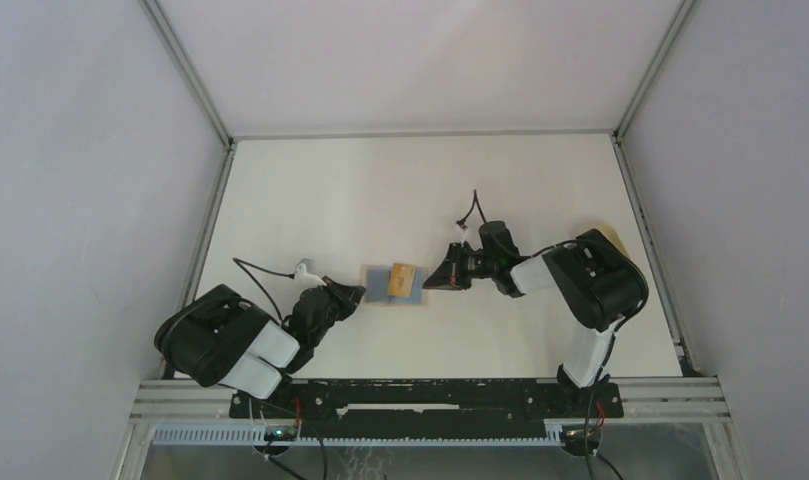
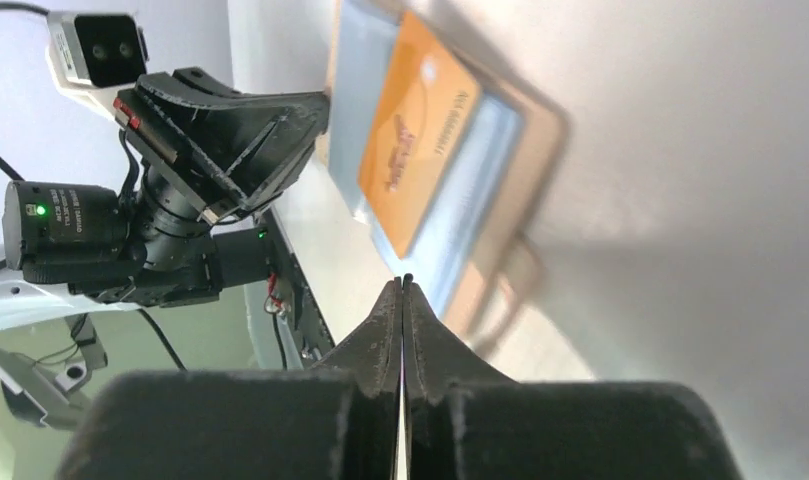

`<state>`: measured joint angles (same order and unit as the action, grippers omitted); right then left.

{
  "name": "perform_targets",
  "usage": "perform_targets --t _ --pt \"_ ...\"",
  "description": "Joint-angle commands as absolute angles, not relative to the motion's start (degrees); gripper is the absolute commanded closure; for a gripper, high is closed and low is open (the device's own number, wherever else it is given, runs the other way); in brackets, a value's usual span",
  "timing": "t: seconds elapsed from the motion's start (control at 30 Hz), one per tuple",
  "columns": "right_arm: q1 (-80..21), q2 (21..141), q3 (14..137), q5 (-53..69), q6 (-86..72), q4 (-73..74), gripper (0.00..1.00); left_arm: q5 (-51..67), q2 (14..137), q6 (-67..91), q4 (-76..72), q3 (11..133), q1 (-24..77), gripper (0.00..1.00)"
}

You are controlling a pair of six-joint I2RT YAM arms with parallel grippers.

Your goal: Take the credit cards out of the card holder

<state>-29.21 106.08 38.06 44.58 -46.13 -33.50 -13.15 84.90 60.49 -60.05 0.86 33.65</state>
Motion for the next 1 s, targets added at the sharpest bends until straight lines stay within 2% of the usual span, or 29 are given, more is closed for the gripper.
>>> perform_targets --t 0.0,0.17,0.2,0.27,0.3,0.37,0.43,0.57,0.7,0.97 --pt "-24.6 98.1 35.9 43.6 -40.8 -27.8 1.0 -13.0 84.8 59.2 -58.4 1.3 33.9 1.0" --pt "-21.5 87.2 36.1 37.9 -36.7 -15.7 1.0 -12.7 85.1 58.6 -59.1 1.2 33.9 1.0" --pt "-21.5 86.7 36.6 37.6 -36.7 -14.5 0.92 -12.6 85.4 58.6 -59.4 1.2 33.9 1.0" --pt "-22.6 87.7 38.2 37.6 -37.3 -13.9 0.63 -12.4 86.2 58.6 -60.5 1.2 33.8 1.0" --pt "-24.0 88.7 39.2 37.4 -37.6 -13.6 0.54 -12.2 86.6 58.6 -61.2 1.2 33.9 1.0" --pt "-28.4 91.2 41.5 35.2 -38.6 -13.5 0.44 -12.0 87.4 59.0 -62.4 0.9 33.9 1.0" --pt "-32.4 93.6 44.3 33.2 -40.6 -13.6 0.37 -12.1 87.8 59.4 -63.3 0.4 33.9 1.0" --pt "-36.7 100.4 49.6 30.1 -45.6 -14.1 0.36 -12.4 87.3 59.6 -63.6 0.4 33.9 1.0" --pt "-36.5 105.7 51.8 27.9 -47.8 -15.8 0.35 -12.3 86.6 59.4 -62.8 0.4 33.9 1.0" --pt "-33.0 105.6 54.0 23.8 -42.1 -8.1 0.34 -12.0 86.8 59.1 -61.4 0.8 33.9 1.0"
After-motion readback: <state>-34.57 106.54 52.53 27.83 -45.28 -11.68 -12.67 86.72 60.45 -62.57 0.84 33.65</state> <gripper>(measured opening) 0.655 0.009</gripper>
